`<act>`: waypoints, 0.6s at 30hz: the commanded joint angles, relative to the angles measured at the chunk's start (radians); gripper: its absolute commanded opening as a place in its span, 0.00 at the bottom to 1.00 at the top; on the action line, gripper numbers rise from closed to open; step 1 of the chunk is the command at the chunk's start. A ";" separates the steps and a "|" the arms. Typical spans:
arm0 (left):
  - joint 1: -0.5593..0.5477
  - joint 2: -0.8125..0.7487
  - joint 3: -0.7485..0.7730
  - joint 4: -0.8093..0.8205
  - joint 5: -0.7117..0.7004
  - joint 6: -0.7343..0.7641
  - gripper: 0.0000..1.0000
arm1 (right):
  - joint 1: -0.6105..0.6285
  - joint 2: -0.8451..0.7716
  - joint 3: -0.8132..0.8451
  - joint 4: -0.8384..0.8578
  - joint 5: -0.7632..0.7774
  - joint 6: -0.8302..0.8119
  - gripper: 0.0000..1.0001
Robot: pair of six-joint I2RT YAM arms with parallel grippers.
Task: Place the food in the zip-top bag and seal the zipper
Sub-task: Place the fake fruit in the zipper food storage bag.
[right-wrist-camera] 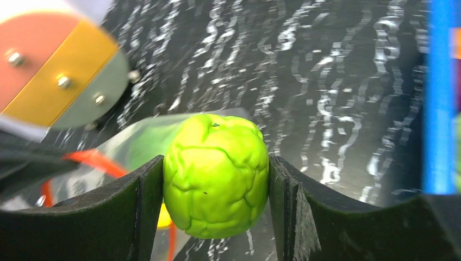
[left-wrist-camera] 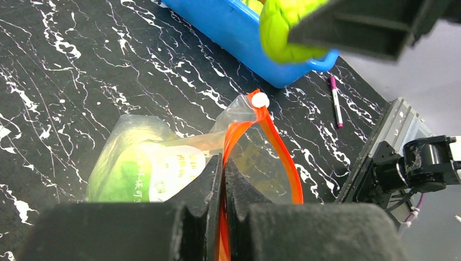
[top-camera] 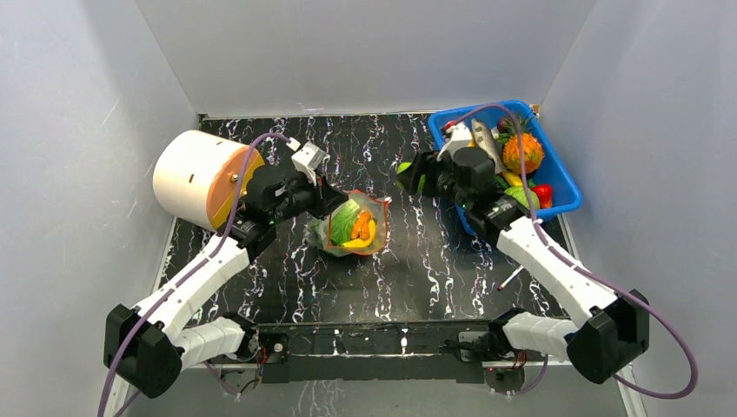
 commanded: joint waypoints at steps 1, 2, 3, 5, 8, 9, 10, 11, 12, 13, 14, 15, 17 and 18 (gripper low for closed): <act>-0.002 -0.008 0.056 0.017 0.013 -0.045 0.00 | 0.128 -0.072 -0.035 0.182 -0.091 -0.054 0.51; -0.003 -0.008 0.056 0.018 0.014 -0.052 0.00 | 0.145 -0.075 -0.036 0.188 -0.105 -0.057 0.51; -0.001 -0.008 0.056 0.018 0.013 -0.058 0.00 | 0.163 -0.078 -0.036 0.191 -0.123 -0.063 0.51; -0.002 -0.010 0.051 0.020 0.003 -0.067 0.00 | 0.198 -0.086 -0.034 0.192 -0.137 -0.070 0.51; -0.003 -0.016 0.041 0.016 -0.017 -0.080 0.00 | 0.250 -0.110 -0.048 0.208 -0.152 -0.088 0.52; -0.003 -0.018 0.040 0.017 -0.020 -0.085 0.00 | 0.264 -0.119 -0.057 0.217 -0.168 -0.097 0.52; -0.002 -0.021 0.038 0.018 -0.020 -0.088 0.00 | 0.276 -0.125 -0.067 0.229 -0.189 -0.109 0.52; -0.002 -0.023 0.037 0.021 -0.020 -0.093 0.00 | 0.287 -0.131 -0.077 0.237 -0.202 -0.121 0.52; -0.001 -0.024 0.037 0.022 -0.019 -0.095 0.00 | 0.300 -0.134 -0.088 0.247 -0.210 -0.133 0.52; -0.002 -0.025 0.038 0.022 -0.017 -0.097 0.00 | 0.317 -0.134 -0.103 0.261 -0.218 -0.154 0.52; -0.003 -0.026 0.039 0.021 -0.016 -0.097 0.00 | 0.326 -0.132 -0.114 0.273 -0.224 -0.171 0.52; -0.003 -0.027 0.040 0.019 -0.013 -0.098 0.00 | 0.335 -0.130 -0.123 0.282 -0.228 -0.187 0.53; -0.002 -0.030 0.041 0.017 -0.006 -0.105 0.00 | 0.348 -0.121 -0.133 0.298 -0.232 -0.224 0.53; -0.002 -0.030 0.042 0.018 0.001 -0.109 0.00 | 0.353 -0.116 -0.141 0.308 -0.229 -0.248 0.54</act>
